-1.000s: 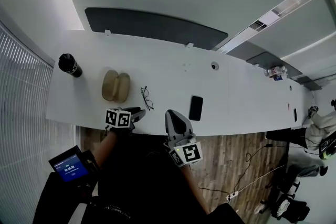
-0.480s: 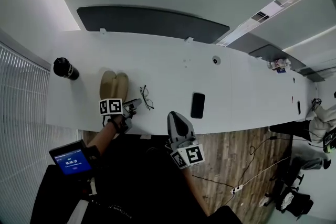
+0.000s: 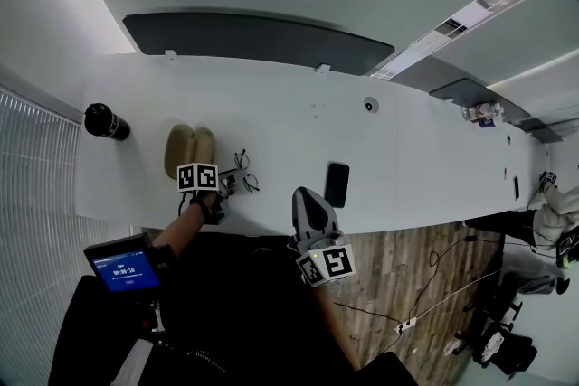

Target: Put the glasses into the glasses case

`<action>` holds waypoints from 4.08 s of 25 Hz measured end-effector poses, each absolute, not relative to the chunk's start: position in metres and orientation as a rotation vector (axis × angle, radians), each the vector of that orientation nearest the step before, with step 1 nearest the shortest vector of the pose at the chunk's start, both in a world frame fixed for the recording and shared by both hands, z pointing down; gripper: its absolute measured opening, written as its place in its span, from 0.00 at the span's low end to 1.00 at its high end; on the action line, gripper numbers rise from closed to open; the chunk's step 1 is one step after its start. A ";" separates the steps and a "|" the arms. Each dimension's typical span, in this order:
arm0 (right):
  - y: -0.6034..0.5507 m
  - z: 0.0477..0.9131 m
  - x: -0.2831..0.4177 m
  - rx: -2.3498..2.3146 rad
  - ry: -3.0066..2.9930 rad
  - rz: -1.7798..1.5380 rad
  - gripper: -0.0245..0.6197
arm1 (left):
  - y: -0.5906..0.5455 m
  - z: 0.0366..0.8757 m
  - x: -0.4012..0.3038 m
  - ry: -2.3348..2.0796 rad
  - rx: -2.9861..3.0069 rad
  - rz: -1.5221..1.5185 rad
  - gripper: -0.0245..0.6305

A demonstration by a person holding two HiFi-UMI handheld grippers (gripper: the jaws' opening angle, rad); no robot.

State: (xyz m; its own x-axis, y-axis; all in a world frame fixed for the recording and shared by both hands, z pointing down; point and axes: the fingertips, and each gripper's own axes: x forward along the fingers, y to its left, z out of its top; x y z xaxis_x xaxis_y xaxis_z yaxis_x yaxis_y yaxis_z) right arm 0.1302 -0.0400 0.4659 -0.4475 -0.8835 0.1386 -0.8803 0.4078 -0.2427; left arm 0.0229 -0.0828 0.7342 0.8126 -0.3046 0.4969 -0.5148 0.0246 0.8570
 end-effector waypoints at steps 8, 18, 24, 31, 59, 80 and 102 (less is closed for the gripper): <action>-0.046 0.458 0.131 -1.641 2.649 -0.416 0.05 | -0.076 0.744 0.023 -0.693 1.557 0.280 0.25; -0.038 0.462 0.130 -1.682 2.641 -0.468 0.05 | -0.071 0.753 0.018 -0.706 1.508 0.330 0.18; -0.036 0.462 0.133 -1.692 2.634 -0.463 0.05 | -0.074 0.751 0.020 -0.726 1.542 0.333 0.09; -0.035 0.467 0.129 -1.687 2.648 -0.462 0.05 | -0.075 0.742 0.022 -0.695 1.568 0.300 0.07; -0.061 0.482 0.080 -1.539 2.781 -0.441 0.05 | -0.113 0.582 -0.122 -0.725 1.734 -0.080 0.07; -0.061 0.481 0.068 -1.515 2.849 -0.406 0.05 | -0.110 0.604 -0.131 -0.752 1.804 0.053 0.07; -0.058 0.479 0.070 -1.541 2.827 -0.494 0.05 | -0.092 0.633 -0.113 -0.552 1.757 0.244 0.07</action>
